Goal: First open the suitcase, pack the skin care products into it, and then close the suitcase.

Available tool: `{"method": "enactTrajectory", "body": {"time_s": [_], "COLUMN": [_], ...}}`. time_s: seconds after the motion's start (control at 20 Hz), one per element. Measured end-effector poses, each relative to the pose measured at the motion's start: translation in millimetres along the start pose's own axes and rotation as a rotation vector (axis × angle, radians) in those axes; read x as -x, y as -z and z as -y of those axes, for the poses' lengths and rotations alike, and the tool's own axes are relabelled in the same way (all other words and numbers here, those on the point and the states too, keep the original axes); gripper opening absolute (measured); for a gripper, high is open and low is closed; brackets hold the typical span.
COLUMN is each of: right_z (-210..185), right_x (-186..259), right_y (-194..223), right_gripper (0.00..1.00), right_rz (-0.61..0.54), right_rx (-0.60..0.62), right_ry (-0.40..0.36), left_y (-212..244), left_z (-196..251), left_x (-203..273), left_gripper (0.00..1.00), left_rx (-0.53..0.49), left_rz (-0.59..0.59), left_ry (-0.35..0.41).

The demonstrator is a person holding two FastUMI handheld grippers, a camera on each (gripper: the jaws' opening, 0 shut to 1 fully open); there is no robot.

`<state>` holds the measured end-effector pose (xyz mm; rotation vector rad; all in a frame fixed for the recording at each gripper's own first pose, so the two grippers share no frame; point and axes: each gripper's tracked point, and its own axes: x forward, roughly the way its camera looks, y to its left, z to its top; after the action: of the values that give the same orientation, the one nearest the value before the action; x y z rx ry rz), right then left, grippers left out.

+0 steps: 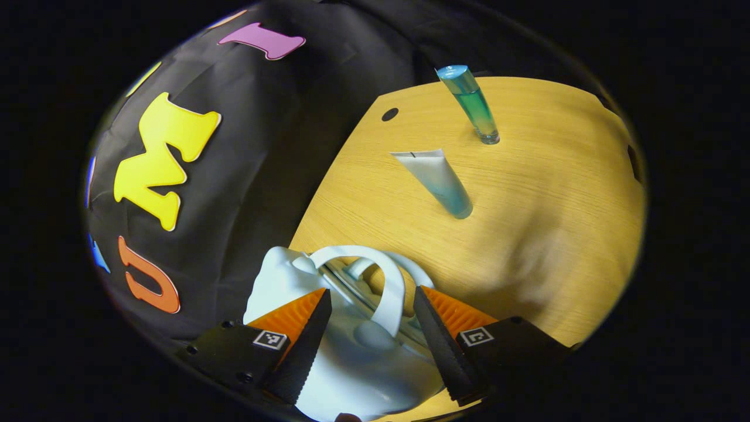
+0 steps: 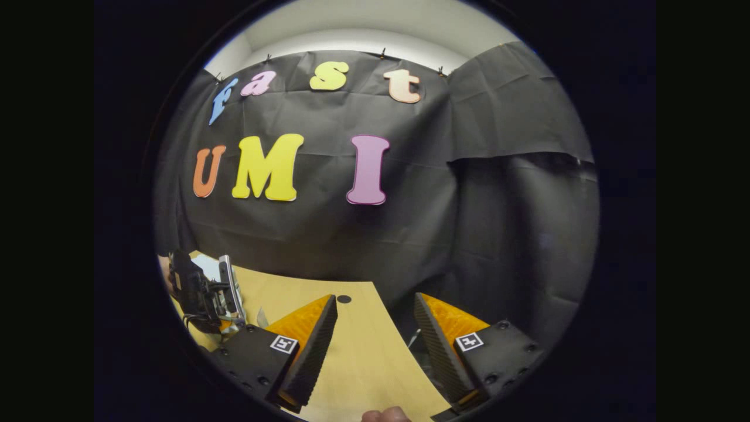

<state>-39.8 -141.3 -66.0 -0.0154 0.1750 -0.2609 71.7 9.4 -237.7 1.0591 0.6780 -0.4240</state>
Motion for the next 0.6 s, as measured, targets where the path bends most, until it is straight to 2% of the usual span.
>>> {"method": "enactTrajectory", "body": {"time_s": [0.2, 0.3, 0.35, 0.4, 0.45, 0.55, 0.6], "right_z": [3, 3, 3, 2, 1, 0, -1], "right_x": [4, 6, 6, 7, 8, 12, 13], "right_y": [2, 2, 3, 3, 2, 2, 1], "right_gripper": [0.79, 0.79, 0.79, 0.77, 0.77, 0.79, 0.79], "right_rz": [-0.005, -0.009, -0.011, -0.012, -0.01, -0.009, -0.007], "right_rx": [-0.006, -0.008, -0.007, -0.006, -0.005, -0.002, -0.002], "right_ry": [0.026, 0.034, 0.039, 0.041, 0.041, 0.039, 0.04], "left_y": [4, 6, 7, 6, 4, 0, -1], "left_z": [4, 3, 6, 8, 7, 4, -1], "left_x": [-10, -15, -14, -16, -14, -10, -7], "left_gripper": [0.81, 0.65, 0.5, 0.43, 0.46, 0.24, 0.19], "left_rx": [-0.066, -0.115, -0.133, -0.147, -0.154, -0.162, -0.149], "left_rz": [-0.04, -0.063, -0.073, -0.078, -0.078, -0.055, -0.044], "left_ry": [0.028, 0.032, 0.047, 0.051, 0.051, 0.02, -0.003]}}
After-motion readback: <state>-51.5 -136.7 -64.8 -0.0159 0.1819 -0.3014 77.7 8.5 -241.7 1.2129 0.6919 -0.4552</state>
